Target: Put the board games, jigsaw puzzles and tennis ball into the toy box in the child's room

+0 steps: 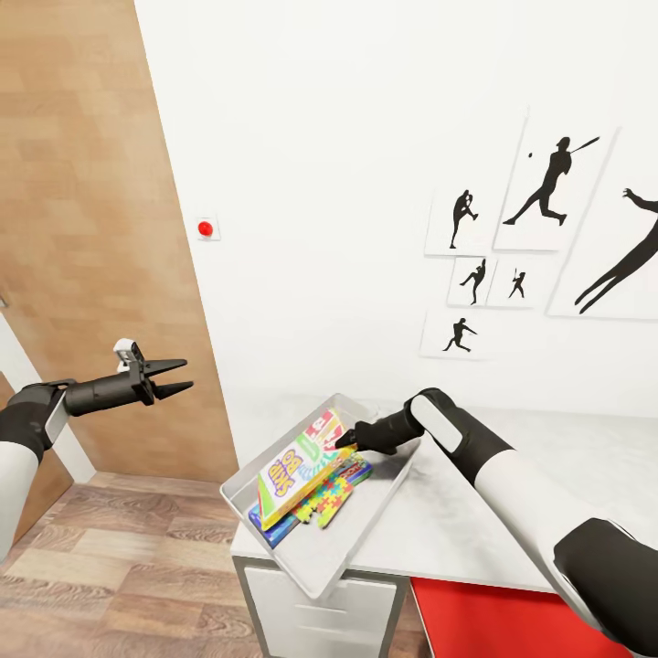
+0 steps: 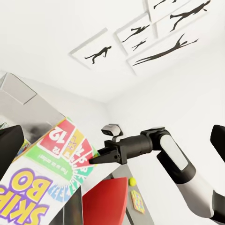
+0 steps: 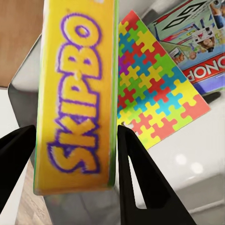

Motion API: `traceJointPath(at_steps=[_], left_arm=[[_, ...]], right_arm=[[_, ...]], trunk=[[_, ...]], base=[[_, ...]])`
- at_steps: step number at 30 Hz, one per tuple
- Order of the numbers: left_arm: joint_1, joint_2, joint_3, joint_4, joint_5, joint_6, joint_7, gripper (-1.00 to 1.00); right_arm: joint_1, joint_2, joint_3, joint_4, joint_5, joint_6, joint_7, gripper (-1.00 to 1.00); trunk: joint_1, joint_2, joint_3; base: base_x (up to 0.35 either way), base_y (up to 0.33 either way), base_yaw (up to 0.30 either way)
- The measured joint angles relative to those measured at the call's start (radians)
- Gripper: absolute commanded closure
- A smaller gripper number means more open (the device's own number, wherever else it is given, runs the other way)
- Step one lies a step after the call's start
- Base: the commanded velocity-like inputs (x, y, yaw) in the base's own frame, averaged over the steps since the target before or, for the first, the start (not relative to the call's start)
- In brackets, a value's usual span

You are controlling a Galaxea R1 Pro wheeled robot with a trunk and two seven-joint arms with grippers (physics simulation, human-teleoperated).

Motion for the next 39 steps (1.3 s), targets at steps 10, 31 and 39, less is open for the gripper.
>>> traceJointPath(at_steps=[10,31,39], left_arm=[[0.0,0.001,0.0,0.0,0.0,0.0,0.0,-1.0],[0.0,0.0,0.001,0.0,0.0,0.0,0.0,-1.0],[0.0,0.0,0.005,0.0,0.0,0.0,0.0,-1.0]], right_arm=[[0.001,-0.015,-0.003,-0.004,-0.002,0.0,0.002,-1.0],[0.001,-0.027,-0.012,-0.016,-0.004,-0.121,0.016,-1.0],[0.002,-0.041,-0.067,-0.017,-0.004,-0.204,0.07,-1.0]], trunk=[[0.0,0.0,0.0],[0.0,0.0,0.0],[0.0,0.0,0.0]], base=[[-0.072,0.0,0.0],[-0.049,0.0,0.0],[-0.023,0.0,0.0]])
